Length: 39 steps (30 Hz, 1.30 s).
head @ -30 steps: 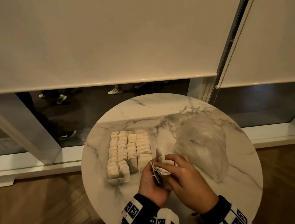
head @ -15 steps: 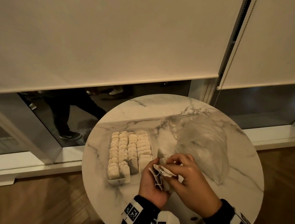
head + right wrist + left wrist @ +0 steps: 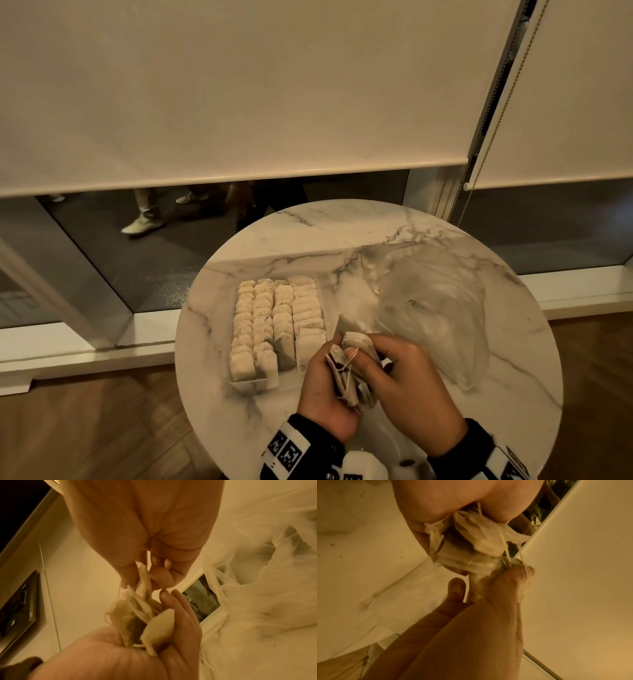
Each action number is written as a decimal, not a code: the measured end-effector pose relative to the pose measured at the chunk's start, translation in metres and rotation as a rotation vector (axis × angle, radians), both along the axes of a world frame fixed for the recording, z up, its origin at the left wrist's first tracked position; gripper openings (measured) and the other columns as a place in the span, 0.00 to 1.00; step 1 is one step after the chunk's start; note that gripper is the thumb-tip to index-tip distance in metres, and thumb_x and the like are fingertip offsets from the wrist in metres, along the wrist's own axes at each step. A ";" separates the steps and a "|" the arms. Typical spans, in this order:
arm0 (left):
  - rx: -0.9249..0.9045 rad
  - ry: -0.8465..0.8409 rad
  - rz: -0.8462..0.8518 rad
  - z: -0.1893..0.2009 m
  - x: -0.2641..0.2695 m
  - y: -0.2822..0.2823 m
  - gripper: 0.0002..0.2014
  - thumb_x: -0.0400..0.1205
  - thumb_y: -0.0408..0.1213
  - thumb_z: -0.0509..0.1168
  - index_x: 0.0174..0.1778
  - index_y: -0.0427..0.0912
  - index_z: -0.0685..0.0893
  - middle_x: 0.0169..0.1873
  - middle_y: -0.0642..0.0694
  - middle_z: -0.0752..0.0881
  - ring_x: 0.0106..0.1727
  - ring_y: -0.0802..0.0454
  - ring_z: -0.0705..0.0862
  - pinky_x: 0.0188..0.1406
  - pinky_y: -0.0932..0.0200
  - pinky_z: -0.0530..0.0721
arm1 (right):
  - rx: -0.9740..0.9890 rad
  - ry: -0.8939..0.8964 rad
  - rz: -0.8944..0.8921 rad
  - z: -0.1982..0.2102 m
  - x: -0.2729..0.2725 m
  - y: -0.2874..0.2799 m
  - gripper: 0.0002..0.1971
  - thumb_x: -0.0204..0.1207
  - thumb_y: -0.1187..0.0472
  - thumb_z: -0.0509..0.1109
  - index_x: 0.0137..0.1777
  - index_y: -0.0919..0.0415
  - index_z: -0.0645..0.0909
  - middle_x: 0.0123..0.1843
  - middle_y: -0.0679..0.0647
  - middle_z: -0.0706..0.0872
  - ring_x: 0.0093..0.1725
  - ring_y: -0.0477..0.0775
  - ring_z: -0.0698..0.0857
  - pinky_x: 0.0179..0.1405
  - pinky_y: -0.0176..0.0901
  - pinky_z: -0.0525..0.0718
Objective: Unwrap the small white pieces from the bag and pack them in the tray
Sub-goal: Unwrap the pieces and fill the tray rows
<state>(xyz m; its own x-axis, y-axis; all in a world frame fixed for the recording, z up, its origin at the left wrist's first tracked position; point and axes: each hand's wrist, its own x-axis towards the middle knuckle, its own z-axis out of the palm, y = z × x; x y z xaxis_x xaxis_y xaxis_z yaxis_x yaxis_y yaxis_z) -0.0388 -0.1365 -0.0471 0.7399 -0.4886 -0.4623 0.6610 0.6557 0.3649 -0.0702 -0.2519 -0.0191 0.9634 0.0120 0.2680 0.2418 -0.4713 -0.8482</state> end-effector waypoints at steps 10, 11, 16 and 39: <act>0.022 -0.092 -0.011 0.004 -0.002 -0.006 0.20 0.87 0.46 0.60 0.37 0.39 0.87 0.33 0.41 0.86 0.36 0.47 0.89 0.34 0.56 0.86 | -0.023 -0.031 -0.019 0.008 0.001 0.005 0.20 0.74 0.61 0.79 0.59 0.39 0.79 0.40 0.35 0.88 0.40 0.37 0.88 0.36 0.24 0.78; 0.022 -0.086 -0.009 0.002 -0.002 -0.006 0.21 0.87 0.47 0.60 0.35 0.39 0.87 0.32 0.41 0.86 0.35 0.47 0.89 0.33 0.56 0.87 | -0.031 -0.043 -0.009 0.008 0.001 0.005 0.18 0.75 0.60 0.79 0.57 0.39 0.79 0.40 0.38 0.88 0.40 0.40 0.89 0.35 0.28 0.80; 0.043 -0.022 0.034 -0.005 -0.001 -0.006 0.16 0.81 0.48 0.65 0.36 0.41 0.89 0.35 0.42 0.87 0.36 0.47 0.88 0.35 0.58 0.82 | 0.016 0.012 0.011 0.003 0.004 0.003 0.10 0.73 0.56 0.81 0.46 0.44 0.82 0.37 0.45 0.88 0.38 0.49 0.88 0.35 0.45 0.85; -0.148 0.119 0.084 -0.008 0.001 0.004 0.12 0.73 0.41 0.67 0.46 0.39 0.89 0.41 0.42 0.86 0.32 0.48 0.86 0.22 0.61 0.80 | 0.693 0.133 0.021 0.014 0.011 -0.022 0.11 0.72 0.75 0.75 0.54 0.71 0.85 0.44 0.67 0.91 0.38 0.63 0.90 0.35 0.47 0.90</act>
<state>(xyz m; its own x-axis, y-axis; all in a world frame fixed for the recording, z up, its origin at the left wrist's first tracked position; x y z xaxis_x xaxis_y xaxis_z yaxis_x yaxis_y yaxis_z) -0.0379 -0.1330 -0.0548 0.7254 -0.4968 -0.4764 0.6345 0.7510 0.1830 -0.0597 -0.2735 -0.0047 0.9900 -0.0994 0.1004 0.1181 0.1923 -0.9742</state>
